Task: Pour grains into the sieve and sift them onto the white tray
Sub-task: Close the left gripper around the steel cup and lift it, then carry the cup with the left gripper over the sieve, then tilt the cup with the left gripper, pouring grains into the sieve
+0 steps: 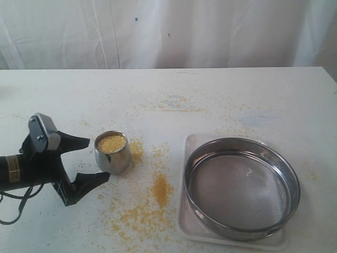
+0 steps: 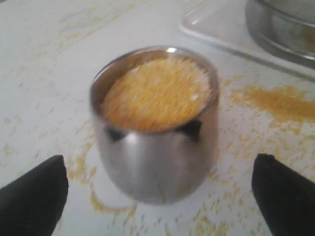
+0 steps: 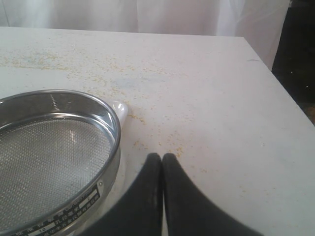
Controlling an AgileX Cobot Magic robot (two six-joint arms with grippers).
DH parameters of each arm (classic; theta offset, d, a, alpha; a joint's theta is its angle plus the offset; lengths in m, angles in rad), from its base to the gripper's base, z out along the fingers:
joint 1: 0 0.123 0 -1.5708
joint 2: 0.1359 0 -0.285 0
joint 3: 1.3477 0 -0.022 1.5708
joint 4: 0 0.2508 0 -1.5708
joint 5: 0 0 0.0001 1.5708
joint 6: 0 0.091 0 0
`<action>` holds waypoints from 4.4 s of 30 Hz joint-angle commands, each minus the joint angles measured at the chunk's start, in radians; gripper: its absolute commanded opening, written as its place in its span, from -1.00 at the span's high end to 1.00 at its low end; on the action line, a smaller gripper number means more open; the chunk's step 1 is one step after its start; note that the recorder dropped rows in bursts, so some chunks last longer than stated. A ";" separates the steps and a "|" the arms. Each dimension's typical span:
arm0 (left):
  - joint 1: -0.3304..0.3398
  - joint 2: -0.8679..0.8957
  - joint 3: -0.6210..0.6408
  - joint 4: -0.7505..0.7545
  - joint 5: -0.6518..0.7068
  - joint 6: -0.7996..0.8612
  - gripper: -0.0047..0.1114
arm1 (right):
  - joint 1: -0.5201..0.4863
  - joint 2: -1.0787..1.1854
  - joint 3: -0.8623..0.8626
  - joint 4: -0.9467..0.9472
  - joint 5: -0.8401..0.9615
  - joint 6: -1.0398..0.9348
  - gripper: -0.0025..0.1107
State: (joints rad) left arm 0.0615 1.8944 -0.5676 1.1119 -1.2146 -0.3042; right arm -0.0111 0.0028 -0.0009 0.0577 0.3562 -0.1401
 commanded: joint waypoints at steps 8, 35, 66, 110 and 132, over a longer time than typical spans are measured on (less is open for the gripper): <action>-0.063 0.004 -0.112 -0.022 -0.007 0.014 -0.89 | 0.001 -0.003 0.001 -0.006 -0.006 -0.005 0.96; -0.074 0.249 -0.313 -0.033 -0.007 0.046 -0.89 | 0.001 -0.003 0.001 -0.006 -0.006 -0.018 0.96; -0.074 0.274 -0.323 0.035 -0.007 0.072 0.92 | 0.001 -0.003 0.001 -0.006 -0.006 -0.018 0.96; -0.641 0.051 -0.583 -0.244 0.346 -0.144 0.92 | 0.001 -0.003 0.001 -0.006 -0.006 -0.018 0.96; -0.701 0.051 -0.632 -0.214 0.689 -0.043 0.92 | 0.001 -0.003 0.001 -0.006 -0.006 -0.018 0.96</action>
State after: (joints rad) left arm -0.6276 1.9615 -1.1953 0.8910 -0.5258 -0.3646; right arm -0.0111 0.0028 -0.0009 0.0577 0.3562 -0.1490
